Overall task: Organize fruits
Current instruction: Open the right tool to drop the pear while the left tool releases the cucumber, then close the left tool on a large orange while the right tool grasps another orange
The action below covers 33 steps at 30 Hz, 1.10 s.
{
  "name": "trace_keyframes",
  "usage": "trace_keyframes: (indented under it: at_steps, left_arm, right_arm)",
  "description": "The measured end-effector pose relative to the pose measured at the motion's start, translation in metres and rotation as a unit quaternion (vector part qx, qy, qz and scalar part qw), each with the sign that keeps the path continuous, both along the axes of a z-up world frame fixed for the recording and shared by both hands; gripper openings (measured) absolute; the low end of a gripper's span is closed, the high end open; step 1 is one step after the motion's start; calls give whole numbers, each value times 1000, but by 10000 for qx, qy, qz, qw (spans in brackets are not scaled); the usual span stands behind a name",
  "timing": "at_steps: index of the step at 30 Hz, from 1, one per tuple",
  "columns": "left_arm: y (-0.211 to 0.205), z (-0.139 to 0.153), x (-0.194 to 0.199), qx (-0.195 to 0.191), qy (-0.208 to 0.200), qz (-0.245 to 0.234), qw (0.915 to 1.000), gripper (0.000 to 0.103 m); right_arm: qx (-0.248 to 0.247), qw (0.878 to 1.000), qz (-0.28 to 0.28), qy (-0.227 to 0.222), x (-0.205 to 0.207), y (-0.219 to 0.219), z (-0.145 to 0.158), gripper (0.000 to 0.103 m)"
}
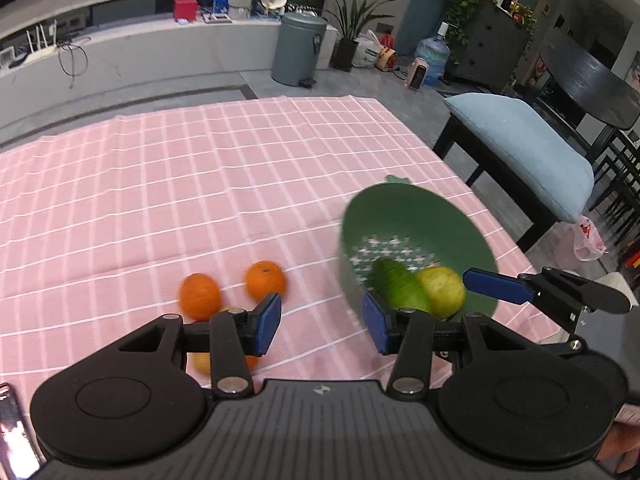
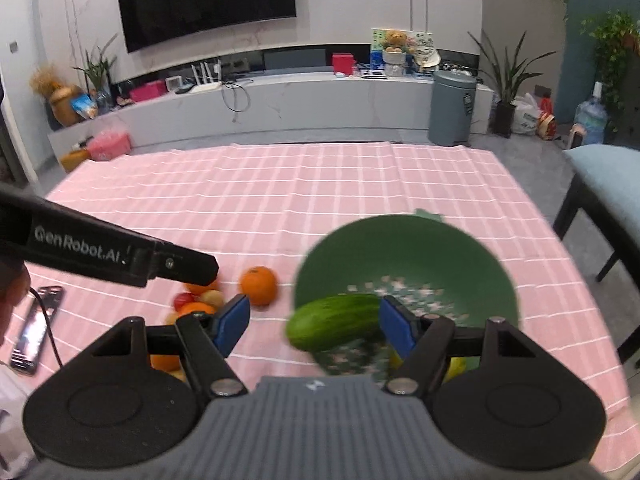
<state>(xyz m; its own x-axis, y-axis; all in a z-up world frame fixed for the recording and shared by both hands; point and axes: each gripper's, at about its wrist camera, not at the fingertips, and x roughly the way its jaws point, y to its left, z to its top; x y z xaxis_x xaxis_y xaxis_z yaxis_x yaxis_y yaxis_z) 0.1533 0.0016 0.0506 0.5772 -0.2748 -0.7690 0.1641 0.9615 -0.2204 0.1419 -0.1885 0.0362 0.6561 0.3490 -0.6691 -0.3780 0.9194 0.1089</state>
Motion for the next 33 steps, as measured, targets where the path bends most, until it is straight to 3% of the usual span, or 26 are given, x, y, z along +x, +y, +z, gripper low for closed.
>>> trace_keyframes:
  at_steps: [8,11,15,24,33]
  left_arm:
    - [42,-16,-24,-8,21,227,9997,56]
    - [53,-26,-29,-107,175,322,9993,56]
    - [62,-41,-37,-240,315,394,9984,56]
    - [82,-79,-39,-1028,730,865,9882,56]
    - [80,-97,-29,-1086,991,920,9848,56]
  right_arm:
    - [135,9996,230,31,-18,36,-8,67]
    - [24,9995,329,27,-22,46,-15,55]
    - [-382,9981,463,-153,-27,62,-21,49]
    - [-204,9974,618,315,-7,67,-45,44]
    - [-4,9957,631,675,0,67,-65,42]
